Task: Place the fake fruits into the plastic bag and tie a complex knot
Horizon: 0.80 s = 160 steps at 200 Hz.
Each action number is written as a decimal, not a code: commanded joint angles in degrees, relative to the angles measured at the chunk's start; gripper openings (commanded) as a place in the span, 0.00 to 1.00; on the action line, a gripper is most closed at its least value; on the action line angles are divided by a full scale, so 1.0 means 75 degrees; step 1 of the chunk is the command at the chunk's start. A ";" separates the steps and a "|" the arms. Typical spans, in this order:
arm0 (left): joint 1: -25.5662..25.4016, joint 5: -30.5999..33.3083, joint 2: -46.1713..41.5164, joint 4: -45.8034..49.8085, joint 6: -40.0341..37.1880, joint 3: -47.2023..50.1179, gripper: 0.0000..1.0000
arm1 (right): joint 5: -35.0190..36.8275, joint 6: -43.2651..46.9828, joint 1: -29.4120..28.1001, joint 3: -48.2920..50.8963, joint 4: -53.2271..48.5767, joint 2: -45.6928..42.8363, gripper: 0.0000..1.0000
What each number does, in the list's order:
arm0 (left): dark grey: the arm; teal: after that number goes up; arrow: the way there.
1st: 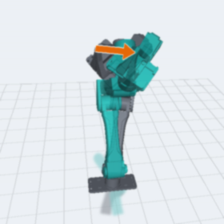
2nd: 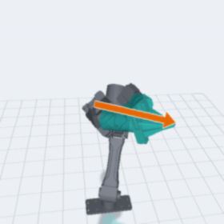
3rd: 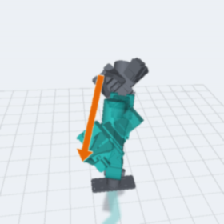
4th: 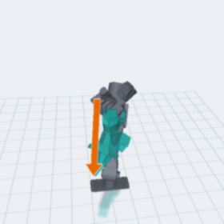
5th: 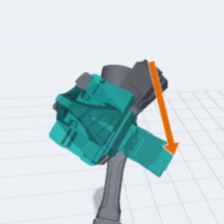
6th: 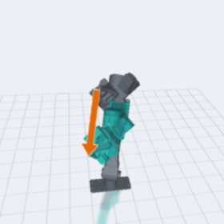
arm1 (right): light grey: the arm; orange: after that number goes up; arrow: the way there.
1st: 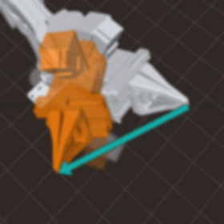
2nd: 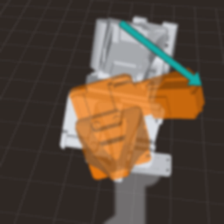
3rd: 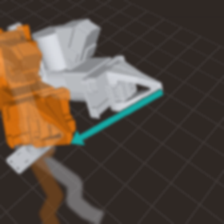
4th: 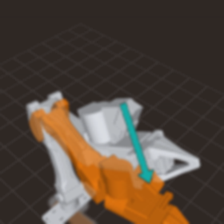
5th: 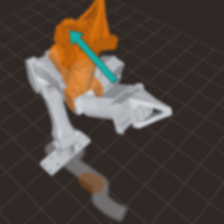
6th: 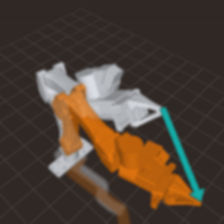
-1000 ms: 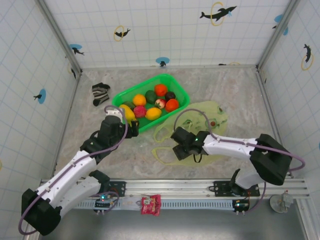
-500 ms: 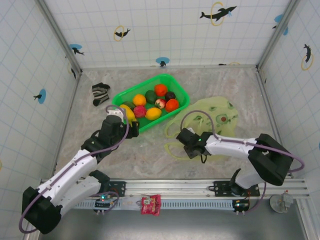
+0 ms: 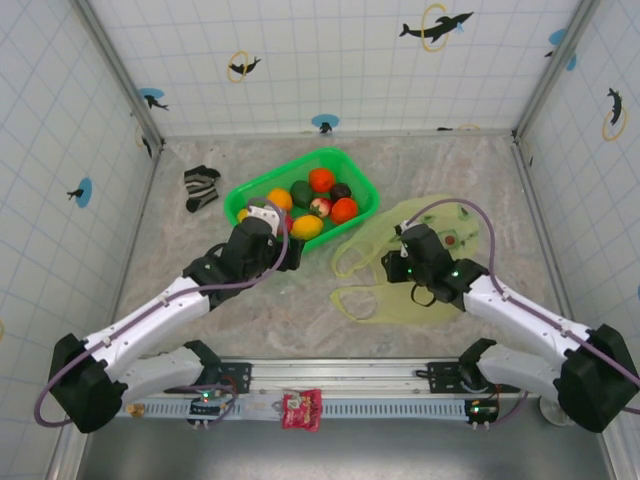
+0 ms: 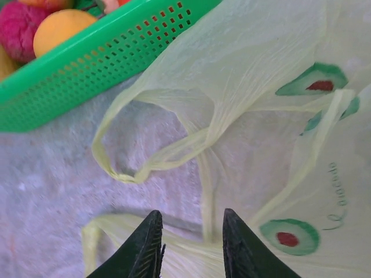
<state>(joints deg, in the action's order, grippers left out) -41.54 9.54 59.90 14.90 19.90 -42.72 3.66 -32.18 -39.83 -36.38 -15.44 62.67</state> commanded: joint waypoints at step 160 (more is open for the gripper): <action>-0.0017 0.1277 -0.0320 -0.0310 -0.0509 0.0705 0.88 | 0.0318 -0.3296 0.0219 -0.0646 0.2943 0.3720 0.19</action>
<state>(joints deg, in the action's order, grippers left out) -41.54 17.69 57.95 13.19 17.76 -38.28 4.32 -55.51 -38.57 -38.72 1.89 89.01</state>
